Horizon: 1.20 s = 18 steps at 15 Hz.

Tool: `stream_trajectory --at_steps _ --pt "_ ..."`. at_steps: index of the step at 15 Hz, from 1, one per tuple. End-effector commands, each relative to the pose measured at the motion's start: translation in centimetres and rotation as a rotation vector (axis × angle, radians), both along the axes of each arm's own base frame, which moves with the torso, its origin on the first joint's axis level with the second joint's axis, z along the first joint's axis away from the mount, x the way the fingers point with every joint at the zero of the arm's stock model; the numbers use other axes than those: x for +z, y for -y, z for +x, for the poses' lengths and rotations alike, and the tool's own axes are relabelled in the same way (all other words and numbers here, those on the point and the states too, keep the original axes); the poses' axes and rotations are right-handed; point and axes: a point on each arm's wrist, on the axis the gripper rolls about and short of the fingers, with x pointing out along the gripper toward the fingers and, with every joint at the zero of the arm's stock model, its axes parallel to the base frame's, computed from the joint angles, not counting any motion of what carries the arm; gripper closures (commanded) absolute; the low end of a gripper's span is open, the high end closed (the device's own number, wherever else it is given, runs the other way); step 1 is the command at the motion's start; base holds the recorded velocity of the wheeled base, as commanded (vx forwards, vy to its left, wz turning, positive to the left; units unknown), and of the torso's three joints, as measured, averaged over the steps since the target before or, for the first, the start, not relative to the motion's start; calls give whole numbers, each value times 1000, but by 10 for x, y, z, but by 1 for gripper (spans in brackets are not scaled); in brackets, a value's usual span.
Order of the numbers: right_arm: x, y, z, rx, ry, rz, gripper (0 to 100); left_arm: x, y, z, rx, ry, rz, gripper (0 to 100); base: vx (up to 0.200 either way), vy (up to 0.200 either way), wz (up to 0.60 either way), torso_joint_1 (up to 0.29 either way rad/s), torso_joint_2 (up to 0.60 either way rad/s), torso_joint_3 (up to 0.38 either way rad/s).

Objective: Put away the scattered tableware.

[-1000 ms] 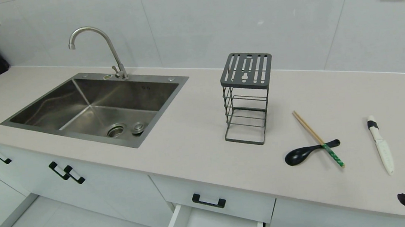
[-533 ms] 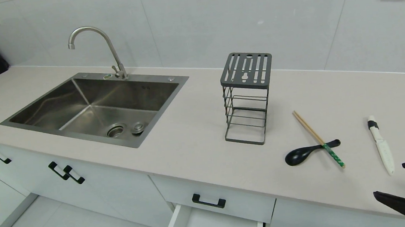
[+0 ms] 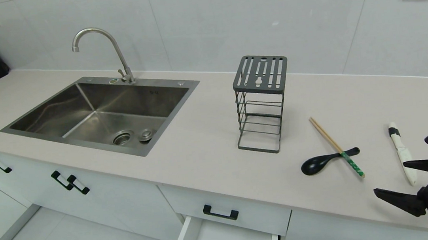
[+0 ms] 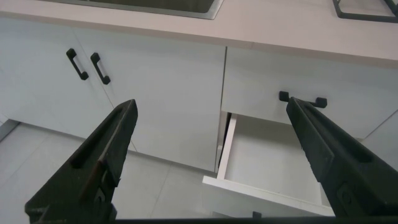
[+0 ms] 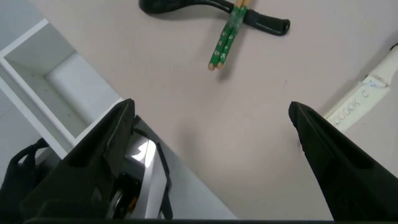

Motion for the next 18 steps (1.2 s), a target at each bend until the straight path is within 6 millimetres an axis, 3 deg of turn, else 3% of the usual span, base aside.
stream_trajectory --at_steps 1,18 --pt "-1 -8 18 26 -29 -7 0 0 0 0 0 -1 0 0 0 0 0 0 0 0" --pt "-23 -30 88 40 -137 -42 0 0 0 0 0 -1 0 0 0 0 0 0 0 0"
